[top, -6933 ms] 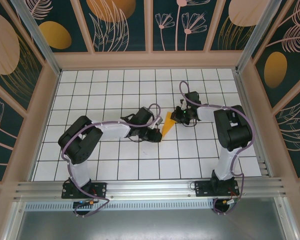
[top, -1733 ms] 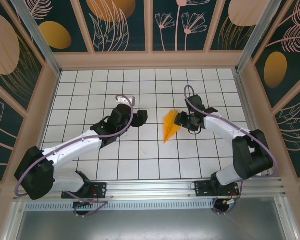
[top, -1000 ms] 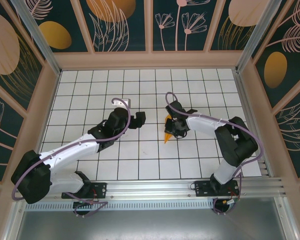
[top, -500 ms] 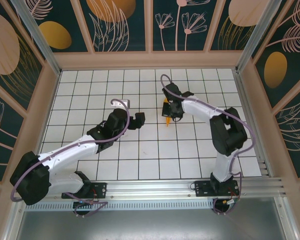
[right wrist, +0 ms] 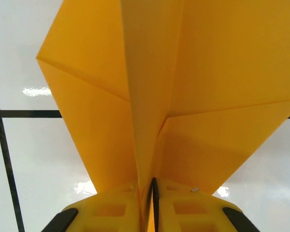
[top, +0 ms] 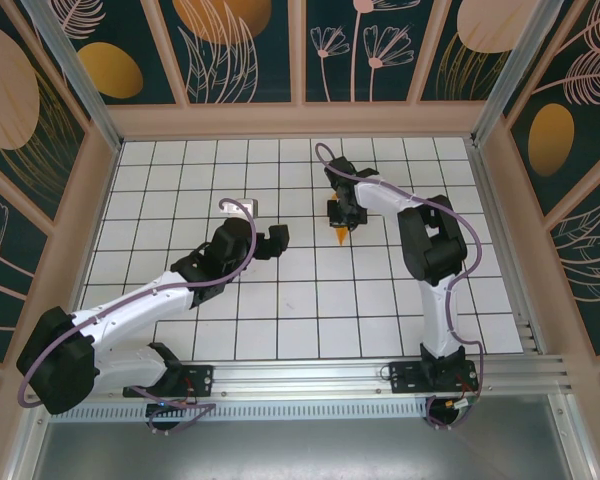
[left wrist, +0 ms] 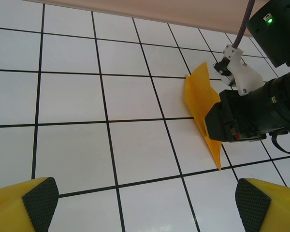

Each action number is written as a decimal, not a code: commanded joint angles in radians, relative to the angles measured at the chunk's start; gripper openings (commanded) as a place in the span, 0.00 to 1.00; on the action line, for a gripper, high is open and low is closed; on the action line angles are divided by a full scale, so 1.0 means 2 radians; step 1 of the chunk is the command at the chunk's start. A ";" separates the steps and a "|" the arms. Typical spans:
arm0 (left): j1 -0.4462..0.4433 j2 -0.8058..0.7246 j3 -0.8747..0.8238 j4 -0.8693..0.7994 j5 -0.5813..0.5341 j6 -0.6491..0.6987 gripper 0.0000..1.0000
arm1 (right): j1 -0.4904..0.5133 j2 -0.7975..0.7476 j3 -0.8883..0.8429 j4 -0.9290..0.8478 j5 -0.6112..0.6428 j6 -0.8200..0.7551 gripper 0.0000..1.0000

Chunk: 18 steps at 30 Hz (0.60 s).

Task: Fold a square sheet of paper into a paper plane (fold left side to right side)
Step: Move the paper plane to the top-center of the table.

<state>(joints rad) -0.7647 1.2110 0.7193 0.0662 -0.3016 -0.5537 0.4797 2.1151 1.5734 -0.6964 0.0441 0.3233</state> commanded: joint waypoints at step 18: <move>0.112 0.009 -0.021 0.027 0.064 -0.028 0.99 | -0.006 -0.207 -0.072 -0.019 0.045 0.020 0.60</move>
<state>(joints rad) -0.5919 1.2354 0.6884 0.0799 -0.2127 -0.5957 0.4839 1.8271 1.5055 -0.7513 0.0891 0.3397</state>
